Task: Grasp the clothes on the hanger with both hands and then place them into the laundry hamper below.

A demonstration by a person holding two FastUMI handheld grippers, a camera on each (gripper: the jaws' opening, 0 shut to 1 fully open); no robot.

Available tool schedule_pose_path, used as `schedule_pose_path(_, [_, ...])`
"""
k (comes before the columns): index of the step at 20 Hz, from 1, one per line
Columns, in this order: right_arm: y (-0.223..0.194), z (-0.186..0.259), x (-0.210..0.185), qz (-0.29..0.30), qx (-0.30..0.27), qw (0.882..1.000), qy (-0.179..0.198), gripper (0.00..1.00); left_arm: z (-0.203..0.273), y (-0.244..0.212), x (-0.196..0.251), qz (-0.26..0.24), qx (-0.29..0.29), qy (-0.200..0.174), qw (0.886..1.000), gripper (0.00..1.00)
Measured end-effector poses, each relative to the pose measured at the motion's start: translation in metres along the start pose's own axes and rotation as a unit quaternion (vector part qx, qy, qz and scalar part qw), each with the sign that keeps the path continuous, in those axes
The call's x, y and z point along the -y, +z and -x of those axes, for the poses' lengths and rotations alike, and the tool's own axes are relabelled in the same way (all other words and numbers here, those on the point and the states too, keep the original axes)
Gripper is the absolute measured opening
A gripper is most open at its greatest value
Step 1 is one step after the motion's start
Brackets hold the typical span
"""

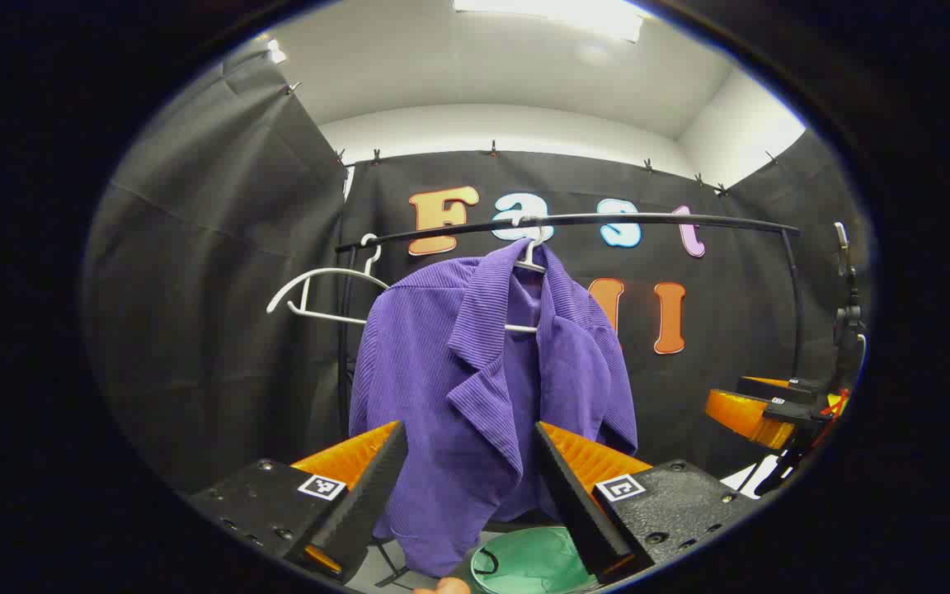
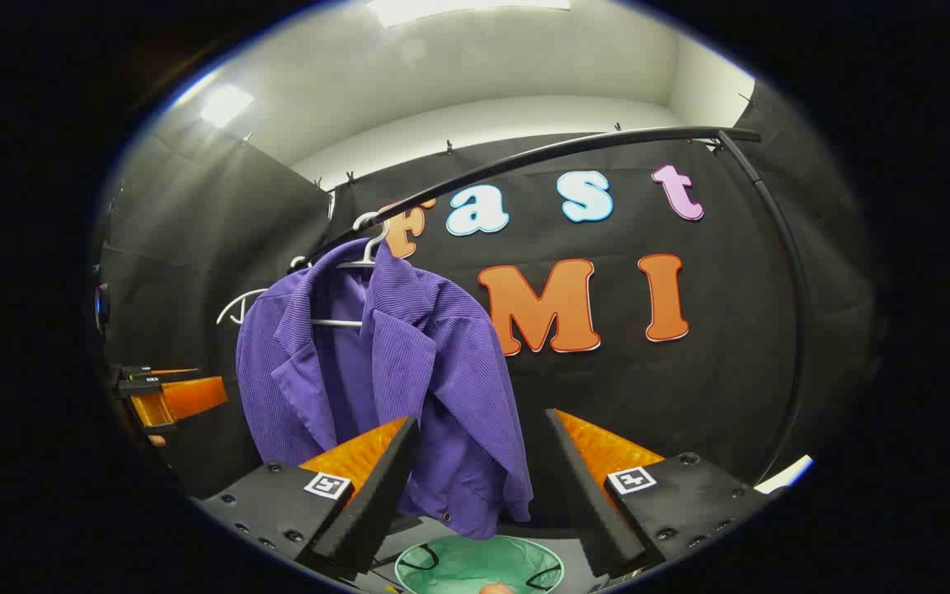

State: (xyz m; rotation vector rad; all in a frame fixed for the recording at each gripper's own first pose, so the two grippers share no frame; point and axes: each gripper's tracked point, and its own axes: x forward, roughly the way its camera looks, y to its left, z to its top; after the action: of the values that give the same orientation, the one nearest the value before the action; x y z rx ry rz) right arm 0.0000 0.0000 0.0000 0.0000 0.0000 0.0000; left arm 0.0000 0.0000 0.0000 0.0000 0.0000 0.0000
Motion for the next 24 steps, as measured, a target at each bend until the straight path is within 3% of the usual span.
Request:
schedule_pose_path(5, [0.0,-0.008,-0.012,0.003,0.002,1.0,0.017,0.94,-0.011,-0.007,-0.014,0.02,-0.011,0.011,1.0,0.95])
schedule_pose_path(6, [-0.001,-0.01,-0.014,0.005,0.003,1.0,0.019,0.94,-0.013,-0.007,-0.016,0.019,-0.011,0.012,1.0,0.92])
schedule_pose_path(17, [-0.013,-0.026,-0.028,0.0,-0.009,0.999,0.037,0.94,-0.027,-0.024,-0.011,0.026,-0.03,0.001,0.999,0.92])
schedule_pose_path(20, [-0.02,-0.039,-0.035,-0.006,-0.017,0.999,0.042,0.94,-0.036,-0.034,-0.009,0.025,-0.04,-0.001,0.999,0.95])
schedule_pose_path(24, [-0.023,-0.062,-0.044,-0.01,-0.023,0.998,0.05,0.94,-0.051,-0.043,-0.006,0.029,-0.052,-0.002,0.998,0.92])
